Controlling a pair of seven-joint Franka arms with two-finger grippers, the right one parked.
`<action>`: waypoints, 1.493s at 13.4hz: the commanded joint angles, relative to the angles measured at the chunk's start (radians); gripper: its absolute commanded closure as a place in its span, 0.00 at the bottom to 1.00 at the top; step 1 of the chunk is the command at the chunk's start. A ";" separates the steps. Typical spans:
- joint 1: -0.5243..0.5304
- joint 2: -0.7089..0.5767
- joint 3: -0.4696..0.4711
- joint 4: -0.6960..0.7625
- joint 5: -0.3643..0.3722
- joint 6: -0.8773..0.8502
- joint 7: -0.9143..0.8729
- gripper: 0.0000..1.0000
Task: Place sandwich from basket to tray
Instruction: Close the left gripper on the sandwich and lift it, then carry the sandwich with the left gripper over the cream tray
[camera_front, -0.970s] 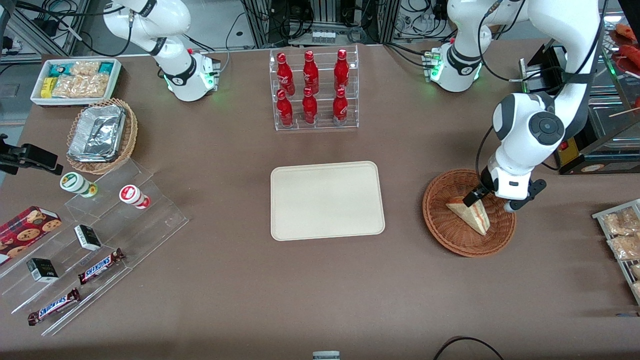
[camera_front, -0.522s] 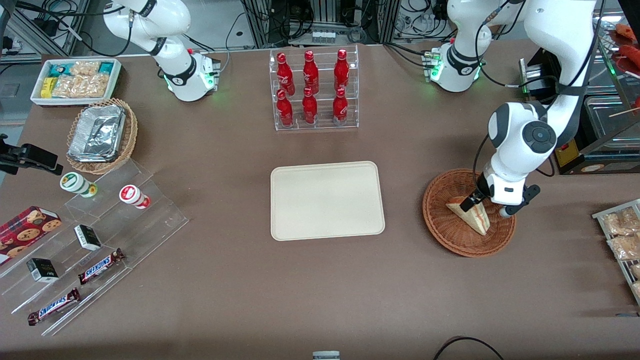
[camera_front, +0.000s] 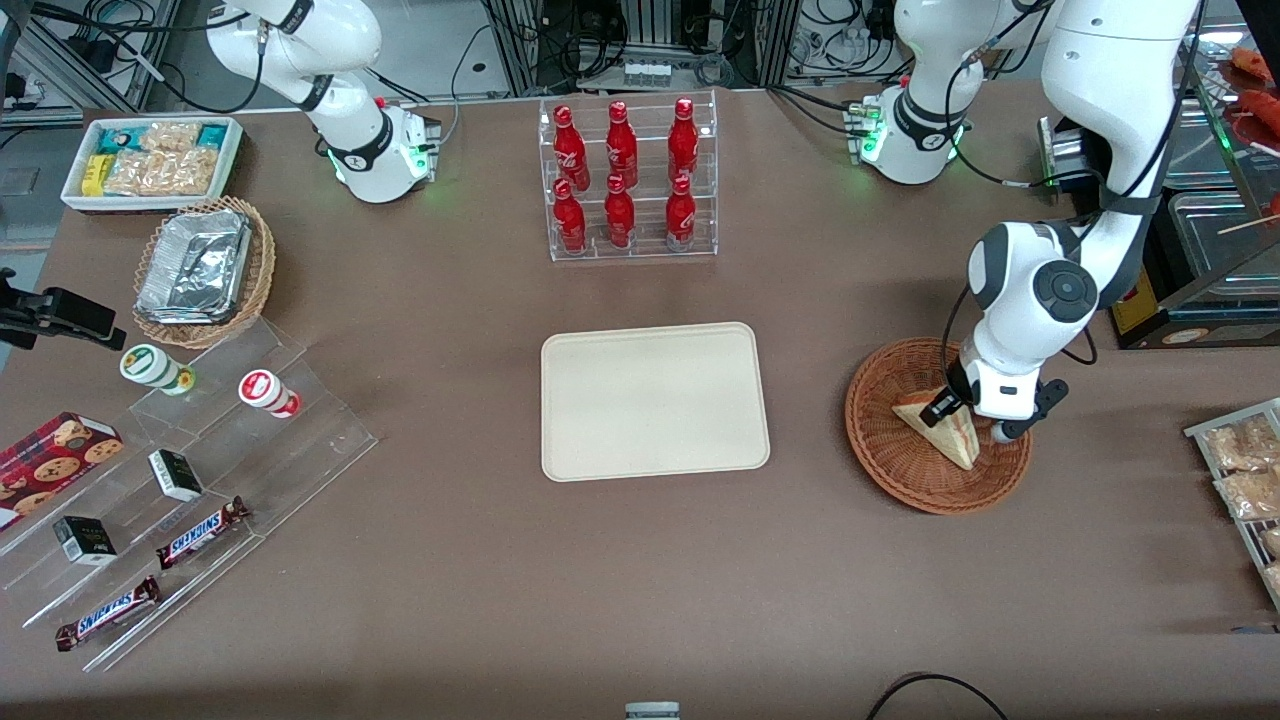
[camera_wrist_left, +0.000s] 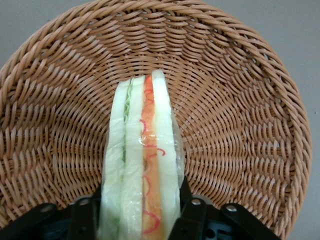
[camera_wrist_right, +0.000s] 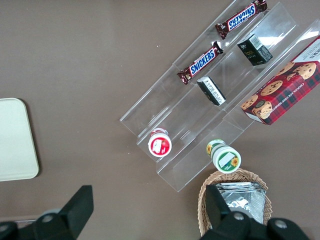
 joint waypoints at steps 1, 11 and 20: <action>-0.006 -0.023 0.004 0.026 0.014 -0.032 -0.015 1.00; -0.188 0.006 -0.085 0.699 0.070 -0.851 -0.018 1.00; -0.570 0.285 -0.085 0.853 0.095 -0.696 -0.099 1.00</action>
